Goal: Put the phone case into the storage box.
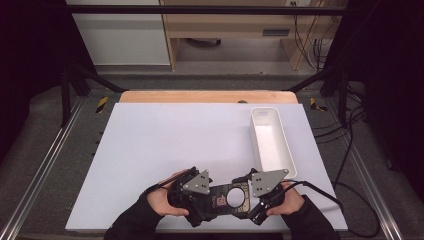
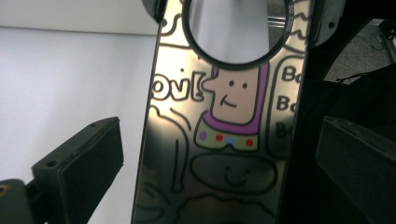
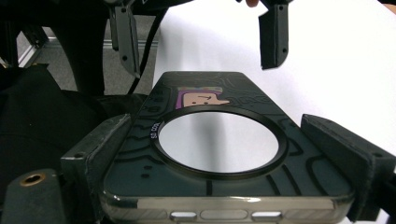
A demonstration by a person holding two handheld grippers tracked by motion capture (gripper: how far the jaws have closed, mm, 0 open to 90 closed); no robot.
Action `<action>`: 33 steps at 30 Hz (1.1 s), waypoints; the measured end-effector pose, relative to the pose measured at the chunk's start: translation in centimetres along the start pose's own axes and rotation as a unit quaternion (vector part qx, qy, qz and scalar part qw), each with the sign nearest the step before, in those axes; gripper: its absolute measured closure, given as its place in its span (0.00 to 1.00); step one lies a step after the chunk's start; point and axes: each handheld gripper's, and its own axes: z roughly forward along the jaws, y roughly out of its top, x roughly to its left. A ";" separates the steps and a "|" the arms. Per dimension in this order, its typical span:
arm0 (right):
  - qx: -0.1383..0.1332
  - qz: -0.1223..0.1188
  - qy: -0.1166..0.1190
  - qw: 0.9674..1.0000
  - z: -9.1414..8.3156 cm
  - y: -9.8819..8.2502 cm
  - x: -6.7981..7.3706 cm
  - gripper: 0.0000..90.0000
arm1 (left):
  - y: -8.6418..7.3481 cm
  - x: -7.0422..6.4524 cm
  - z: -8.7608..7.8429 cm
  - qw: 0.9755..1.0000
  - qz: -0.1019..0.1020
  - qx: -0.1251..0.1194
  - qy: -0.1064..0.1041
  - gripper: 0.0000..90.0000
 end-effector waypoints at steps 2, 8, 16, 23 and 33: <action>0.000 0.001 -0.002 1.000 -0.2 0.1 0.0 0.14 | -0.1 0.1 -0.2 1.000 -0.003 0.000 0.002 0.00; -0.001 0.007 -0.008 1.000 -0.7 0.4 -0.3 0.14 | -0.3 0.2 -0.4 1.000 -0.007 0.004 0.009 0.00; 0.018 0.008 -0.014 1.000 -1.6 1.0 -0.7 0.14 | -0.4 0.3 -0.4 1.000 -0.012 0.008 0.018 0.00; 0.040 0.003 -0.009 0.999 -2.2 2.0 -1.1 0.14 | -0.5 0.1 -0.5 1.000 -0.011 0.010 0.024 0.00; 0.070 -0.011 0.000 0.997 -2.5 3.6 -1.4 0.14 | -0.5 -0.1 -0.5 0.999 -0.010 0.014 0.033 0.00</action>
